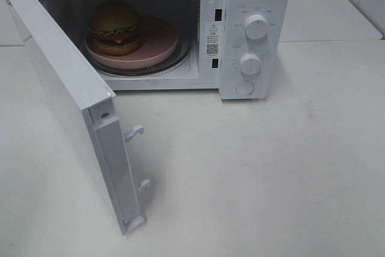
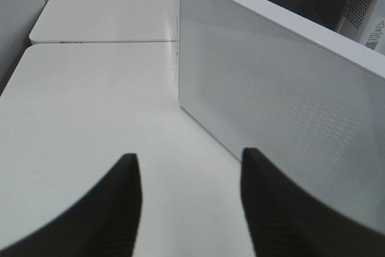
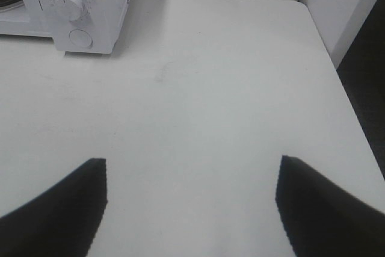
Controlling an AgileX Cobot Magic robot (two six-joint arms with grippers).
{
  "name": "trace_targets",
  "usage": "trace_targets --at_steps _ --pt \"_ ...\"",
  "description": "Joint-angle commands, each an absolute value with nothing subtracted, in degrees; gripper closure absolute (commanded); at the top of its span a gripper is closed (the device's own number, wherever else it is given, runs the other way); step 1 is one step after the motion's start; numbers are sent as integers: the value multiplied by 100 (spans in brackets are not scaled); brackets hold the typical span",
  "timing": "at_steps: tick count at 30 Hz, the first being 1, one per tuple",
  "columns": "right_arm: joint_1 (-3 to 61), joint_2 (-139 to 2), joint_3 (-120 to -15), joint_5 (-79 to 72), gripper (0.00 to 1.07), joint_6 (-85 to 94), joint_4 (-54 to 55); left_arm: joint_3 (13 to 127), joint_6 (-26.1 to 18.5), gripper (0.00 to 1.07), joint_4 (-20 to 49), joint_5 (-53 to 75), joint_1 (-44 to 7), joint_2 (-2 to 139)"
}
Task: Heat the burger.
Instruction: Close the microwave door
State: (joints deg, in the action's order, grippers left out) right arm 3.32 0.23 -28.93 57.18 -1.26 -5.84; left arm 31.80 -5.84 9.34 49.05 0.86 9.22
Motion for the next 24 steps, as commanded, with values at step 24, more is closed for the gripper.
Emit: trace_targets --at_steps 24 --pt "304 183 -2876 5678 32 -97 -573 1209 -1650 107 1639 -527 80 2687"
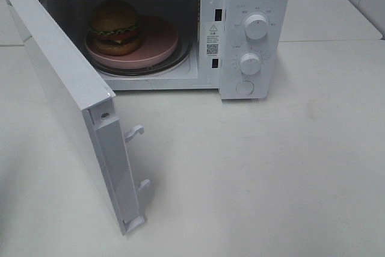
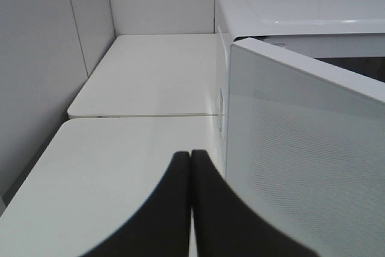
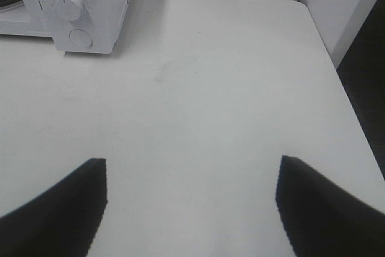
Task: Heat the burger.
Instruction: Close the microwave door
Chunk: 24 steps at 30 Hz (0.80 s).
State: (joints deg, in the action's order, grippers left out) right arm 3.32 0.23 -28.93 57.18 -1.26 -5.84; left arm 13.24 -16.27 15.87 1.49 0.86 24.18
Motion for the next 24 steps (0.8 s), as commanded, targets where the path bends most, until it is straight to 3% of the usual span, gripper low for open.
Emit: trace_targets --at_steps 1,6,9,11,12,14,17,19,24 --pt "304 183 -2876 5678 32 -97 -573 1209 -1650 107 1639 -527 80 2687" --pt "304 183 -2876 5678 32 -97 -573 1186 -1558 107 1507 -1541 80 3438" --pt "304 183 -2876 5678 32 -97 -573 1186 -1238 107 1186 -2177 80 3965" --pt "304 183 -2876 5678 32 -97 -573 1186 -710 107 516 -2613 80 4503" --pt "304 183 -2876 5678 32 -97 -573 1186 -710 107 516 -2613 80 4503" --pt "304 183 -2876 5678 32 -97 -573 1186 29 107 -533 -3277 80 5237" --pt "304 183 -2876 5678 32 -97 -573 1186 178 107 -751 -3466 80 5426" --pt "304 183 -2876 5678 32 -97 -573 1192 510 107 -1232 -4165 80 6096" --pt "304 183 -2876 5678 32 -97 -573 1192 705 107 -1295 -4681 80 6692"
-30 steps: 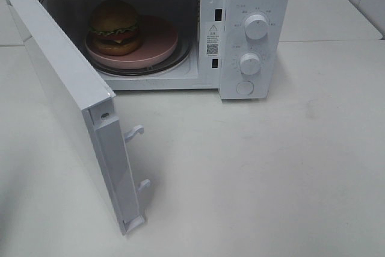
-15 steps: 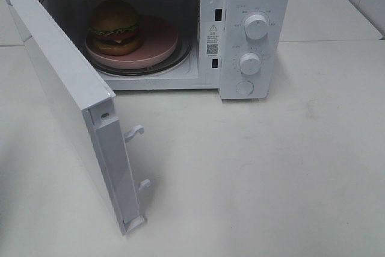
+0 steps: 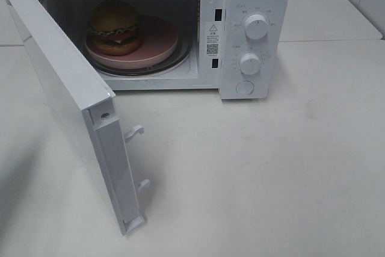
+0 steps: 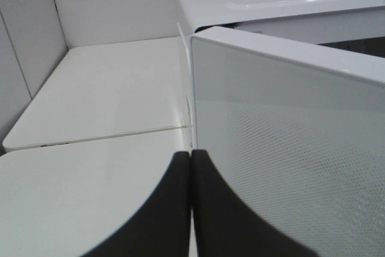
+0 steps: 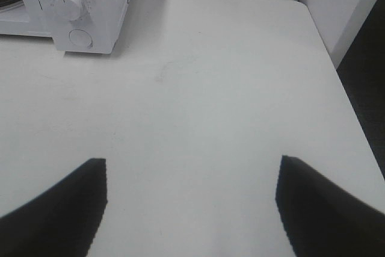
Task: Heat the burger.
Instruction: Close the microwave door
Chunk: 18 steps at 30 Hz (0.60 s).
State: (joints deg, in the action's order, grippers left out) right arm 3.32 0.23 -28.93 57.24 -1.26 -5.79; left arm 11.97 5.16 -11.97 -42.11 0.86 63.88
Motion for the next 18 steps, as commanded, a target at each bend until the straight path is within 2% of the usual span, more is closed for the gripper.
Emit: trace_targets --at_steps 1,4,7,11,15,17,18 --pt "304 183 -2876 5678 32 -97 -573 1209 825 107 -1398 -4870 80 6910" --pt "304 183 -2876 5678 32 -97 -573 1232 871 107 -1501 -4933 80 7019" --pt "304 183 -2876 5678 32 -97 -573 1301 1008 107 -1885 -5094 80 7265" --pt "304 183 -2876 5678 32 -97 -573 1415 1387 107 -2326 -5277 80 7540" --pt "304 183 -2876 5678 32 -97 -573 1421 1392 107 -2395 -5311 -86 7615" --pt "304 178 -2876 5678 32 -97 -573 1421 1215 107 -2292 -5306 -435 7729" --pt "304 178 -2876 5678 32 -97 -573 1421 1215 107 -2292 -5306 -435 7729"
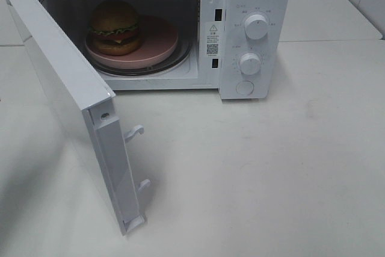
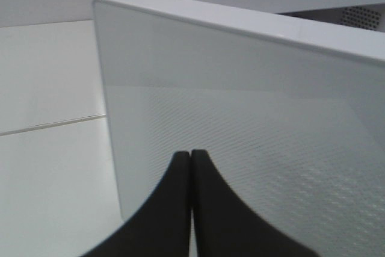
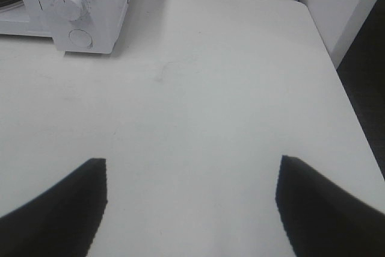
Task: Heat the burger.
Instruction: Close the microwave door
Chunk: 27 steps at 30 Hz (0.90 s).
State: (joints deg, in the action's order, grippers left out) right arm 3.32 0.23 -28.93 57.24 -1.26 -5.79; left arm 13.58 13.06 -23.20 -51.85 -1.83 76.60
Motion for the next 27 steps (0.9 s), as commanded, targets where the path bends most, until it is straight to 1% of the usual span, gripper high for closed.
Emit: trace_targets --at_steps 1,2,3,4,5,6,7,8,9,10,11,12,13,14,15,16,17,18,19,20,21,22,23,24,26,27 --pt "304 178 -2876 5678 32 -97 -573 1421 1117 107 -2097 -5306 -710 7832" --pt "304 178 -2876 5678 32 -97 -573 1421 1117 107 -2097 -5306 -710 7832" --pt "304 178 -2876 5678 32 -97 -573 1421 1026 107 -1942 -5306 -865 7901" --pt "304 178 -2876 5678 32 -97 -573 1421 854 107 -1656 -5317 -1163 8039" --pt "304 178 -2876 5678 32 -97 -573 1421 854 107 -1656 -5317 -1163 8039" --pt "304 178 -2876 5678 32 -97 -573 1421 768 107 -1507 -5346 -1301 8102" --pt "304 178 -2876 5678 32 -97 -573 1421 659 107 -1226 -5414 -1564 8216" --pt "304 178 -2876 5678 32 -97 -573 1421 659 107 -1226 -5414 -1564 8216" --pt "304 178 -2876 5678 32 -97 -573 1421 556 107 -917 -5506 -1805 8319" --pt "304 178 -2876 5678 32 -97 -573 1421 556 107 -917 -5506 -1805 8319" --pt "304 178 -2876 5678 32 -97 -573 1421 493 107 -762 -5552 -1937 8371" --pt "304 178 -2876 5678 32 -97 -573 1432 378 107 -447 -5632 -2200 8480" --pt "304 178 -2876 5678 32 -97 -573 1432 378 107 -447 -5632 -2200 8480" --pt "304 178 -2876 5678 32 -97 -573 1473 241 107 -160 -5649 -2424 8577" --pt "304 178 -2876 5678 32 -97 -573 1473 241 107 -160 -5649 -2424 8577" --pt "304 178 -2876 5678 32 -97 -573 1513 183 107 -29 -5649 -2550 8629" --pt "304 178 -2876 5678 32 -97 -573 1644 132 107 178 -5649 -2773 8732" --pt "304 178 -2876 5678 32 -97 -573 1644 132 107 178 -5649 -2773 8732" --pt "304 178 -2876 5678 32 -97 -573 1707 132 107 286 -5649 -2899 8772" --pt "304 178 -2876 5678 32 -97 -573 1896 132 107 550 -5644 -3134 8887" --pt "304 178 -2876 5678 32 -97 -573 1896 132 107 550 -5644 -3134 8887" --pt "304 178 -2876 5678 32 -97 -573 2086 86 107 791 -5632 -3323 9013" --pt "304 178 -2876 5678 32 -97 -573 2086 86 107 791 -5632 -3323 9013" --pt "304 178 -2876 5678 32 -97 -573 2269 0 107 1003 -5592 -3501 9133" --pt "304 178 -2876 5678 32 -97 -573 2384 -63 107 1112 -5541 -3592 9202" --pt "304 178 -2876 5678 32 -97 -573 2630 -195 107 1346 -5380 -3741 9305"
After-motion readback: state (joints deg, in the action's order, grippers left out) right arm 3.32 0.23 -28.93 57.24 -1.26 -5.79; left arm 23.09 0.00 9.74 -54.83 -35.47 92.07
